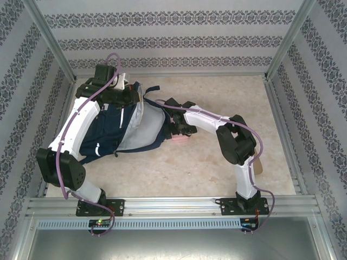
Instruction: Pack books, pencil case, and school supplies into a backpack
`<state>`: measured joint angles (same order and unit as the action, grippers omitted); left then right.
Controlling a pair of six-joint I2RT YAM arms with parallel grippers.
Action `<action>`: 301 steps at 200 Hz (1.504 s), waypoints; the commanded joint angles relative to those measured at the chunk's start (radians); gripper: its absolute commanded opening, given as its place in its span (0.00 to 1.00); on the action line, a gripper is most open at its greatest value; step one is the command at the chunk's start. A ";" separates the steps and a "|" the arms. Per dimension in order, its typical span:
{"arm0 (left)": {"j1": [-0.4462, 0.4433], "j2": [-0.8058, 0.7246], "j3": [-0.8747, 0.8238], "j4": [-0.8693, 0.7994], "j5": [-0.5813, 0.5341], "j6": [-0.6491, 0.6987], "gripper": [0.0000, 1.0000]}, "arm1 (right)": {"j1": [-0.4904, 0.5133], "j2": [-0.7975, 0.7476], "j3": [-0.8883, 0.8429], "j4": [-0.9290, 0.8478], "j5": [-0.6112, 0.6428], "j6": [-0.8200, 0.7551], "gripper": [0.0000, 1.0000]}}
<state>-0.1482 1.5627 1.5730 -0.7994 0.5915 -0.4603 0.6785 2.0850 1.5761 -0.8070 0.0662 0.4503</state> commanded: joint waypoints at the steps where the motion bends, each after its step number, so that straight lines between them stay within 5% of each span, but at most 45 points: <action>1: 0.010 -0.017 0.011 0.033 0.030 0.020 0.06 | 0.021 0.091 -0.050 -0.003 -0.020 0.016 0.95; 37: 0.010 -0.015 0.012 0.031 0.028 0.020 0.06 | -0.034 -0.037 -0.186 0.094 -0.049 0.054 0.79; 77: 0.010 -0.006 0.015 0.044 0.037 0.013 0.06 | -0.162 -0.203 -0.366 0.304 -0.300 0.114 0.69; 99: 0.010 0.000 0.012 0.056 0.045 0.008 0.06 | -0.202 -0.235 -0.402 0.381 -0.420 0.136 0.70; 148: 0.010 0.010 -0.023 0.076 0.063 -0.003 0.05 | -0.251 -0.199 -0.427 0.440 -0.452 0.182 0.83; 250: -0.066 0.023 -0.230 0.213 0.071 -0.086 0.03 | -0.270 -0.173 -0.504 0.961 -0.826 0.418 0.73; 301: -0.080 0.025 -0.240 0.220 0.063 -0.090 0.03 | -0.275 -0.157 -0.503 1.121 -0.822 0.553 0.73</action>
<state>-0.2161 1.5871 1.3369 -0.6106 0.6434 -0.5335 0.3946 1.9072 1.0664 0.1402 -0.6994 0.9184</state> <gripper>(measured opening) 0.060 0.735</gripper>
